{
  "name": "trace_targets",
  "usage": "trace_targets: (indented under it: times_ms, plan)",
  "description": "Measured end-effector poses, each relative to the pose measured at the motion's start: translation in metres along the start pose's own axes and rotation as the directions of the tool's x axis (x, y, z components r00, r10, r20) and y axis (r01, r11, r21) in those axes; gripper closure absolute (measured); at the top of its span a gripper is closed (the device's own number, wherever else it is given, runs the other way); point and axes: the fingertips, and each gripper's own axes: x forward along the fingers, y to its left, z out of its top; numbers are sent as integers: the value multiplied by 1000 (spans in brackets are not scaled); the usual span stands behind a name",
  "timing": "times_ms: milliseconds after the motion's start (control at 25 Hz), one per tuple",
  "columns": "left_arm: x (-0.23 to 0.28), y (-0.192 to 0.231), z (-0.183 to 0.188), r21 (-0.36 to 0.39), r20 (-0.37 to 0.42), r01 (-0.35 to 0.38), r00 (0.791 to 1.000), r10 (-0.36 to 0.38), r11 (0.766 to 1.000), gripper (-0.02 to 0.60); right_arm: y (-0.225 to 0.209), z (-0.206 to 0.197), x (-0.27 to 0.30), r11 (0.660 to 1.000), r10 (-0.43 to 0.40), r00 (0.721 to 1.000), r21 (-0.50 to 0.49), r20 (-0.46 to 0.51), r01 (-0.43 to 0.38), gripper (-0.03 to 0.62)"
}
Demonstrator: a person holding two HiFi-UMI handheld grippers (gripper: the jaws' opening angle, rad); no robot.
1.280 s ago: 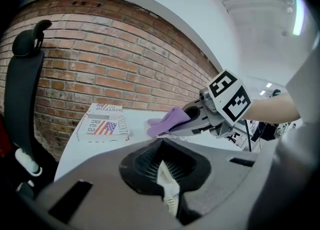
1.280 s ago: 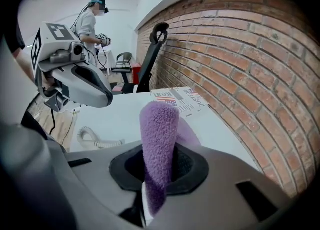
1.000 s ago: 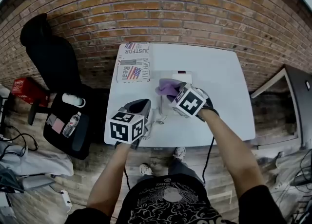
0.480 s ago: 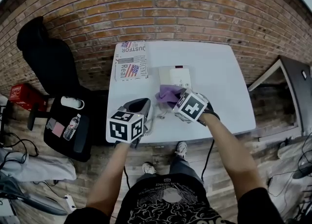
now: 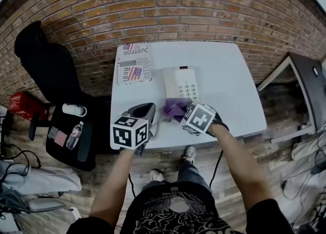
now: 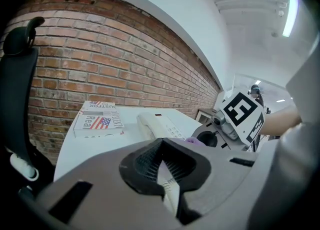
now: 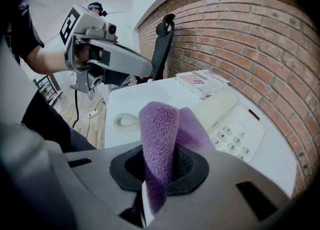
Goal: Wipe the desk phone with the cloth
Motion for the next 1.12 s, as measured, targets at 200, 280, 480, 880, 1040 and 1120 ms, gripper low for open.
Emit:
trace_targets:
  times_ms: [200,280,480,880,1040,1120]
  plan:
    - [5,1,4,-3,2,-3,1000,3,1000,574,1,0,-10,999,24,1000,-36,-7,-25,549]
    - [8,2,7,-7,7,-6,1000,6,1000,574,-4,6,-21,999,27,1000,-48,12,-26,549]
    - [19,6,18,-22,21,-19,1000,19,1000,574,-34,27,-54,996,-9,998,-86,60,14,549]
    - [44,20,39,-68,40,-73,996,76,995,574,-106,77,-90,985,-24,989,-164,146,48,549]
    - [55,26,43,-90,38,-105,993,109,990,574,-135,99,-84,980,-6,985,-195,170,39,549]
    - [58,29,45,-100,33,-123,991,127,987,574,-149,110,-80,980,9,982,-196,189,29,549]
